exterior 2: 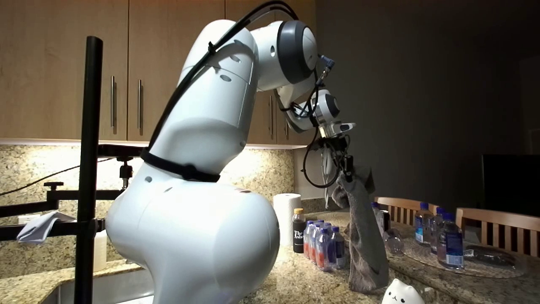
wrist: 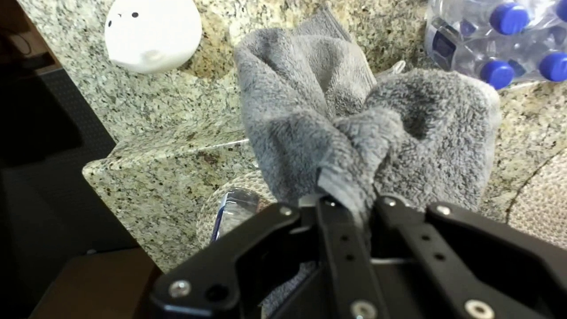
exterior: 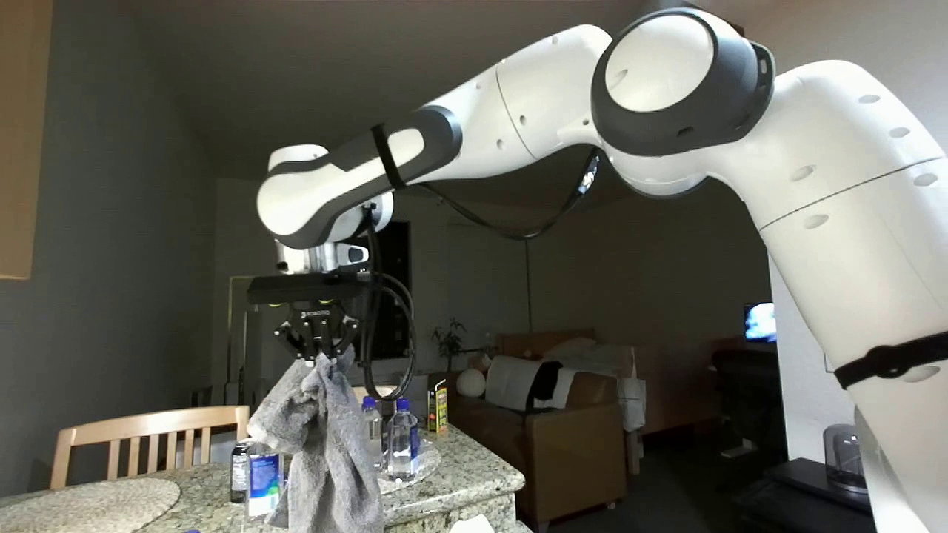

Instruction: Move the towel to the left

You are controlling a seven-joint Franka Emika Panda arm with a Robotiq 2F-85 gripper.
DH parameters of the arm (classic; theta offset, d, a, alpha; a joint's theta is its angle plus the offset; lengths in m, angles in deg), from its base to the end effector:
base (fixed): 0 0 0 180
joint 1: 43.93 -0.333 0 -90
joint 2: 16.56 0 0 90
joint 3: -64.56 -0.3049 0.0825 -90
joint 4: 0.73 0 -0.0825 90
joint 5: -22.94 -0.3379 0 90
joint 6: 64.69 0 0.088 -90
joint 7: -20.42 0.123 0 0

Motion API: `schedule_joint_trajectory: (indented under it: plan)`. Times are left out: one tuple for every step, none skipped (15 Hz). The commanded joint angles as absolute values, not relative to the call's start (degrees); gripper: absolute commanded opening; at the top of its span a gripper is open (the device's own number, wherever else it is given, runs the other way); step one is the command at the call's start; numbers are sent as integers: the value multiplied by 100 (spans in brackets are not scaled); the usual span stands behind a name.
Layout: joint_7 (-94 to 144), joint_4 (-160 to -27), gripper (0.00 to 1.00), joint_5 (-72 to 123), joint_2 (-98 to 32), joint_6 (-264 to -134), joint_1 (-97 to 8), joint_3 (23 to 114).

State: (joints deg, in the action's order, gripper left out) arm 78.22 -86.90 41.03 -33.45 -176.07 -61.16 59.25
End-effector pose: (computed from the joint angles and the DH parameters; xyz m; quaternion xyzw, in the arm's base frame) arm 0.5859 0.2079 0.4998 0.9538 -0.2574 0.1439 0.0579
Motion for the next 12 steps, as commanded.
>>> schedule_joint_trajectory:
  plan:
    - [8278, -8532, 9, 4078, -3411, -17362, -6291, 5887]
    - [8377, -8632, 9, 4067, -3368, -17349, -6340, 5871]
    - [8475, -8696, 9, 4081, -3348, -17347, -6388, 5860]
    - [8598, -8777, 9, 4081, -3321, -17336, -6430, 5843]
    - [8688, -8822, 9, 4079, -3314, -17317, -6462, 5828]
    - [8837, -8912, 9, 4078, -3306, -17292, -6500, 5812]
    - [8946, -8969, 9, 4068, -3310, -17274, -6522, 5798]
    - [9104, -9071, 9, 4083, -3313, -17277, -6550, 5787]
    - [9219, -9153, 9, 4090, -3316, -17266, -6569, 5773]
    - [9376, -9301, 9, 4114, -3308, -17312, -6588, 5759]
    - [9476, -9384, 9, 4106, -3314, -17305, -6601, 5742]
    - [9605, -9506, 9, 4105, -3318, -17320, -6616, 5735]
